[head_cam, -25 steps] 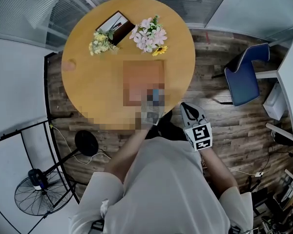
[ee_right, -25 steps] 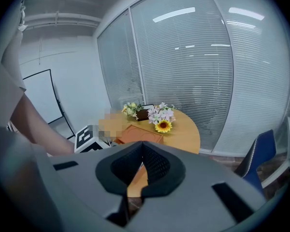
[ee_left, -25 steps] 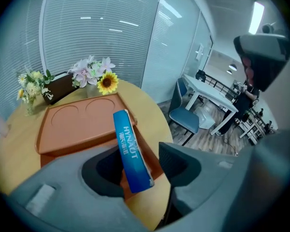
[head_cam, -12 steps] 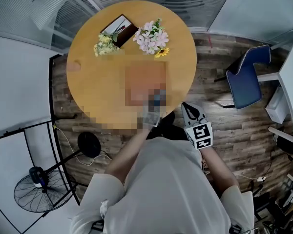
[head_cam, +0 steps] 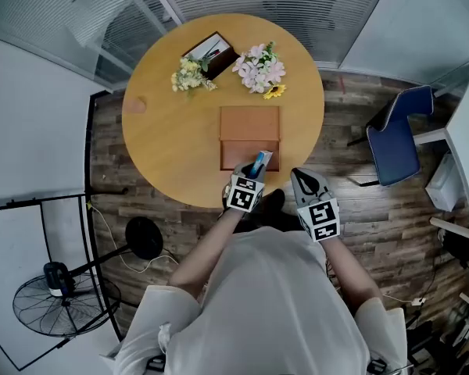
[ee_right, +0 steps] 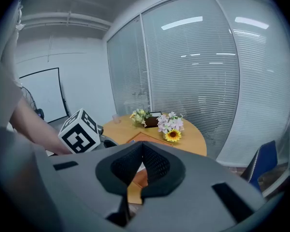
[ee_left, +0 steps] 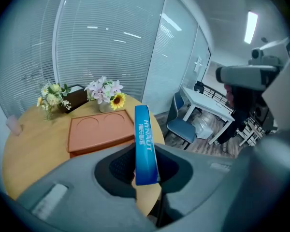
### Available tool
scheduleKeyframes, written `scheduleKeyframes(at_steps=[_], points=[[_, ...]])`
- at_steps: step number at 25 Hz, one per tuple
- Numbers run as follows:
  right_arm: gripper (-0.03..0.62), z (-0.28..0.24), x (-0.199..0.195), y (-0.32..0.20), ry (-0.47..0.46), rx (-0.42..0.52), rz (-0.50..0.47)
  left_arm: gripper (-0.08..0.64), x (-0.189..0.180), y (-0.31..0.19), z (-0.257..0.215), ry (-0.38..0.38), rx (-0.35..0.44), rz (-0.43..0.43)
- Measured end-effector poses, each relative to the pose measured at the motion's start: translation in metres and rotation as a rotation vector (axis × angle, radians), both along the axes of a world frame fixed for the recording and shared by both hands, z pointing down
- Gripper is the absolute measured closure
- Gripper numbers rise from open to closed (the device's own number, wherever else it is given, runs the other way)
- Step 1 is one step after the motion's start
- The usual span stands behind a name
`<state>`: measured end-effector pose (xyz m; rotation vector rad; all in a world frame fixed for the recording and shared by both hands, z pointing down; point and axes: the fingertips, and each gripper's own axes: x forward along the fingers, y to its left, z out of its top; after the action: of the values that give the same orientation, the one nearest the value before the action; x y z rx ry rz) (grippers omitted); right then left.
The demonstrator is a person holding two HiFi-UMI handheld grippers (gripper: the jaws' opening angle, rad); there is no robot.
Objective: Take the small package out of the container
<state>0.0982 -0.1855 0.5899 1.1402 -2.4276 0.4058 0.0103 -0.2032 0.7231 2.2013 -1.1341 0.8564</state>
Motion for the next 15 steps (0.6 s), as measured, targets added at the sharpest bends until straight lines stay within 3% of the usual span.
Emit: scheduleKeyframes(at_steps=[5, 15], points=[[0.589, -0.019, -0.029, 0.025, 0.032, 0.042, -0.019, 0.489, -0.027, 0.023, -0.035, 0.061, 0.043, -0.013], [0.589, -0.076, -0.073, 0.083, 0.069, 0.162, -0.008, 0.489, -0.092, 0.085, -0.084, 0.097, 0.123, -0.029]])
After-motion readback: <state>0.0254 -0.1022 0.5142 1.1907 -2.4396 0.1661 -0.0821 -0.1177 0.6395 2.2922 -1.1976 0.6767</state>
